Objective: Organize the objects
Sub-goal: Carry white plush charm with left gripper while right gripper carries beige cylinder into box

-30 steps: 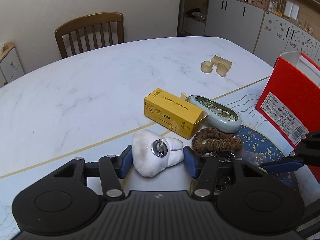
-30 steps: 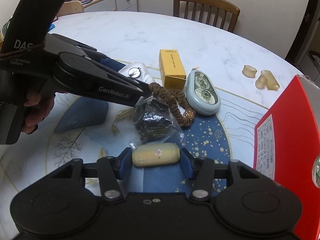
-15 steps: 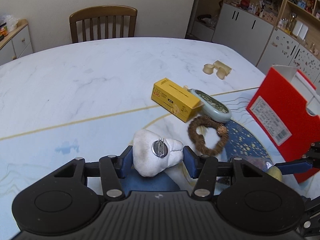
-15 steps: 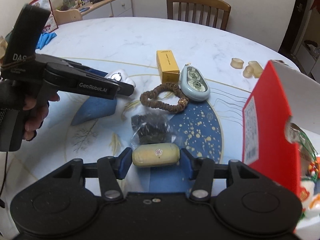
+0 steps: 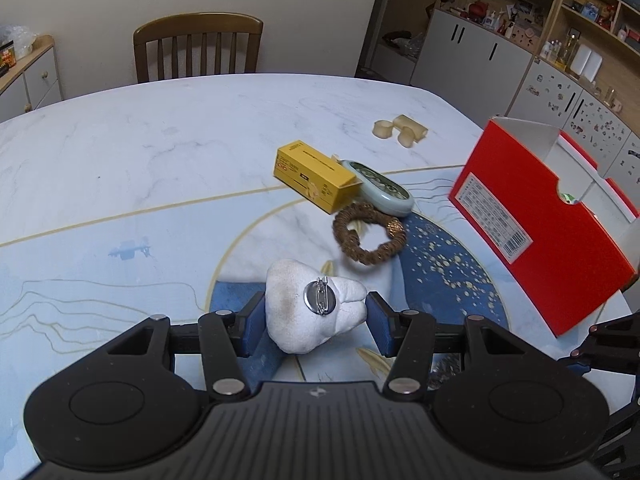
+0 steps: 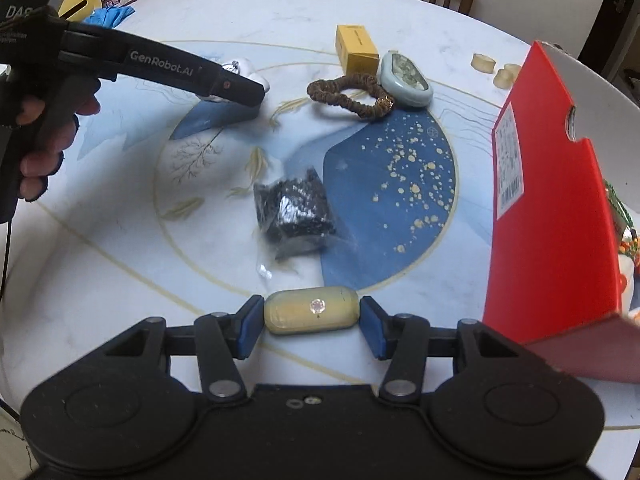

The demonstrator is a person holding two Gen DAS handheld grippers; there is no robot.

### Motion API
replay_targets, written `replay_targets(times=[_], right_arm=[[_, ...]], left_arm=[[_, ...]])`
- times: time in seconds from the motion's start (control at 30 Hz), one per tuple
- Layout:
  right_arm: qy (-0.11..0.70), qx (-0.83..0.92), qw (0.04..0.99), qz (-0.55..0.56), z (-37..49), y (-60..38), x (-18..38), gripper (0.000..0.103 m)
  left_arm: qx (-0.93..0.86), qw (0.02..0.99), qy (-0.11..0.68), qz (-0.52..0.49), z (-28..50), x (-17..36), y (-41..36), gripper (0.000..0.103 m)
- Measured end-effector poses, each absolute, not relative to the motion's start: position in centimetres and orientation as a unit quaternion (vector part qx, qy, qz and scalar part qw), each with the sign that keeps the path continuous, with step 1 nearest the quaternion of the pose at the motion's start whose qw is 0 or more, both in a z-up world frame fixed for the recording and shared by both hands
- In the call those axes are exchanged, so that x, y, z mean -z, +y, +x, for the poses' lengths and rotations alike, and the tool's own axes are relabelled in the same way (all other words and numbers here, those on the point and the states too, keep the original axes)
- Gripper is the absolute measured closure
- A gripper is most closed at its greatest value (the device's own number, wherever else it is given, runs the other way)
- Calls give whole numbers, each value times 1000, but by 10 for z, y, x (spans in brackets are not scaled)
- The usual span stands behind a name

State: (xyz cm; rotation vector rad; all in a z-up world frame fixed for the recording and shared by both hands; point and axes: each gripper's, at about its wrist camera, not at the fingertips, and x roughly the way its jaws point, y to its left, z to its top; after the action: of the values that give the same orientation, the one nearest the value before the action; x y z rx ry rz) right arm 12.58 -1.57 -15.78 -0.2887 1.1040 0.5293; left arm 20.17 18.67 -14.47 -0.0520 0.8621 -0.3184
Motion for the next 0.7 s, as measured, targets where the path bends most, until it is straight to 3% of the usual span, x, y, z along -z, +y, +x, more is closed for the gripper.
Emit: replay_targets(times=[0.23, 0.7], right_arm=[[506, -239, 819, -130, 116, -22, 151, 53], [436, -217, 870, -75, 132, -83, 72, 53]], left_arm=[[163, 895, 414, -32, 193, 137, 181, 50], [216, 895, 389, -29, 181, 77, 127, 50]])
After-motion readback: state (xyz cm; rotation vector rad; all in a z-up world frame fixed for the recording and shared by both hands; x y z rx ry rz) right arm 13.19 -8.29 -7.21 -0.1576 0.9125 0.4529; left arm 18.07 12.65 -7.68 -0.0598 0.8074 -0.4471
